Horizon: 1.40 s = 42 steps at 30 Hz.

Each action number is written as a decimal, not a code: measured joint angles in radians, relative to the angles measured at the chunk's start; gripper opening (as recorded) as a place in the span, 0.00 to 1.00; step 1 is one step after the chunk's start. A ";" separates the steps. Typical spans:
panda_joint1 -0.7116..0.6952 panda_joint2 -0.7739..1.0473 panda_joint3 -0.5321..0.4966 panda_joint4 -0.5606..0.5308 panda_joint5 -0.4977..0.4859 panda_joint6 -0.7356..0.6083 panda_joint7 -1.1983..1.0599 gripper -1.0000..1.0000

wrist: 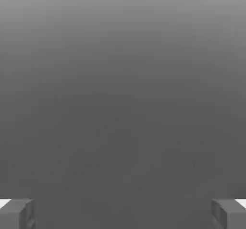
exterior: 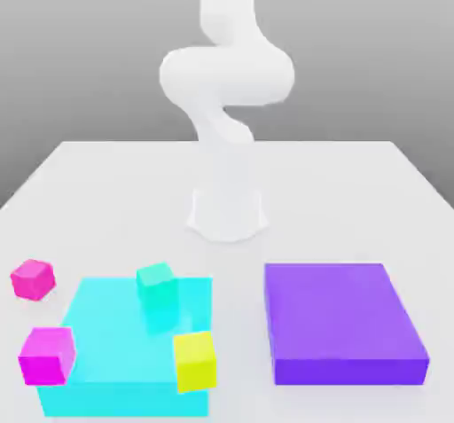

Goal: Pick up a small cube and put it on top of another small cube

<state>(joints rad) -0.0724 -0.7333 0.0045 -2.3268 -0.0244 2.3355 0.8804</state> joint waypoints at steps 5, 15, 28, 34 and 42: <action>-0.144 0.137 0.000 -0.055 -0.049 0.072 0.164 0.50; -0.389 0.403 -0.054 -0.160 -0.127 0.210 0.469 0.50; -0.643 0.743 -0.203 -0.301 -0.047 0.400 0.736 0.50; -0.726 0.916 -0.180 -0.335 0.135 0.510 0.713 0.50; -0.797 1.078 -0.095 -0.306 0.208 0.639 0.661 0.00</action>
<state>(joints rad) -0.8697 0.3448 -0.0908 -2.6328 0.1838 2.9746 1.5417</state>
